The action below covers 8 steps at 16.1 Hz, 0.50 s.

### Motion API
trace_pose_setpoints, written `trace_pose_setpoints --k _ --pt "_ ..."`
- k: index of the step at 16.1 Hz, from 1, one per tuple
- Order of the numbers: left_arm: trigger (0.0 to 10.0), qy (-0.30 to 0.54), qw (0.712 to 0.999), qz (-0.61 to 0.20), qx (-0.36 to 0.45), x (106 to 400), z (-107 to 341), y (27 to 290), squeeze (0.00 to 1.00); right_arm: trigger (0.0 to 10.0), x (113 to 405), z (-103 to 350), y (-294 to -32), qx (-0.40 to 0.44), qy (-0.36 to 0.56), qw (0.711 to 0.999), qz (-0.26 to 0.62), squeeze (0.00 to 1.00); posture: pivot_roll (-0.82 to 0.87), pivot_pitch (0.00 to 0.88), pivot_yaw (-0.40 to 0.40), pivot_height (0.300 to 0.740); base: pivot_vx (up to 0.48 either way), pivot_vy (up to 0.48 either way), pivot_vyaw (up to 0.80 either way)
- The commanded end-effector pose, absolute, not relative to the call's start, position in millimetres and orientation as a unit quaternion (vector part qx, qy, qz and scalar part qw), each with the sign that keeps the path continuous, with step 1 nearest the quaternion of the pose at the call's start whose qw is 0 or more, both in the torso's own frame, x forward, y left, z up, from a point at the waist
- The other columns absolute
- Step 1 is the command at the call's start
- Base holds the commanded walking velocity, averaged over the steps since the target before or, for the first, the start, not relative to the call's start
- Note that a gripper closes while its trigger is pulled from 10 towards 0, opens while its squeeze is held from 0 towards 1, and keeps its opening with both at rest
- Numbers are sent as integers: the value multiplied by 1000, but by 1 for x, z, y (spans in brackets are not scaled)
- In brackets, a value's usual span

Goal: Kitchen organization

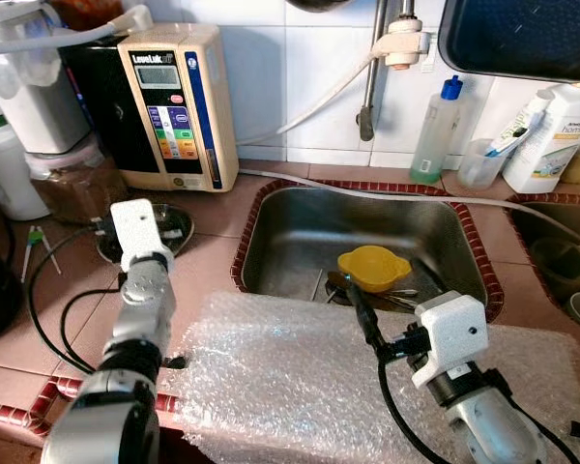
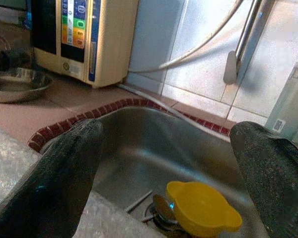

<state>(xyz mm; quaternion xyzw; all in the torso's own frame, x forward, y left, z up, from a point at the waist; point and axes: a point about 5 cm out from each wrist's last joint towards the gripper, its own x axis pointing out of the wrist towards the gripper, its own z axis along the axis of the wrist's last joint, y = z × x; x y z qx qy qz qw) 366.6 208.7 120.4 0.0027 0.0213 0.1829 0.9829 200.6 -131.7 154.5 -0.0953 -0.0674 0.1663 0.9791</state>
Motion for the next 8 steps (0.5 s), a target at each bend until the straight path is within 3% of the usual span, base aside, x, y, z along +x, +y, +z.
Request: trace_pose_setpoints --k 1,8 --pt "10000 34 973 226 11 368 123 220 0 10000 199 160 -131 -95 -73 978 171 0 -64 12 74 740 0 0 0" --pt "10000 68 954 292 28 361 114 246 0 10000 199 162 -128 -103 -75 976 175 0 -55 9 74 740 0 0 0"
